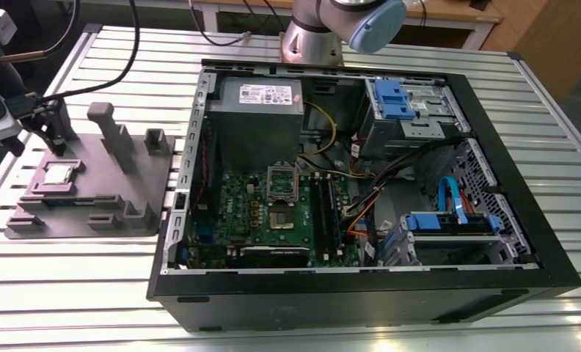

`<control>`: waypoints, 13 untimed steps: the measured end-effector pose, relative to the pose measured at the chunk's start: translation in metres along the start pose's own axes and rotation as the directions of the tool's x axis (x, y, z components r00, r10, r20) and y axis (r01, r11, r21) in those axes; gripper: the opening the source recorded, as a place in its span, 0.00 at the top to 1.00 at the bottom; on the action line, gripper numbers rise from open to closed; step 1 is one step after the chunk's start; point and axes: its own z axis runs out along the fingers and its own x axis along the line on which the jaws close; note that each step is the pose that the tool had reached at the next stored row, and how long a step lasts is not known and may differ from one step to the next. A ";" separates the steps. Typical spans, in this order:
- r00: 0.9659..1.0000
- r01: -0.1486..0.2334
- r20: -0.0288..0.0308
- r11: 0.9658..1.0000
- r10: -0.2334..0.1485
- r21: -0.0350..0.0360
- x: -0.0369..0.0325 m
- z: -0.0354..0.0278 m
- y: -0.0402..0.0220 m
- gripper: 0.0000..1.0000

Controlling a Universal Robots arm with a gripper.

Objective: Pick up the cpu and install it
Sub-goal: 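Pick up the cpu and move it towards the insertion slot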

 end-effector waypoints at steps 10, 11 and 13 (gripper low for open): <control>1.000 0.000 0.003 1.000 0.000 0.000 0.0025 0.0114 -0.0012 0.38; 1.000 0.000 0.003 1.000 0.000 0.000 0.0025 0.0122 -0.0016 0.38; 1.000 0.000 0.003 1.000 0.000 0.000 0.0025 0.0135 -0.0021 0.38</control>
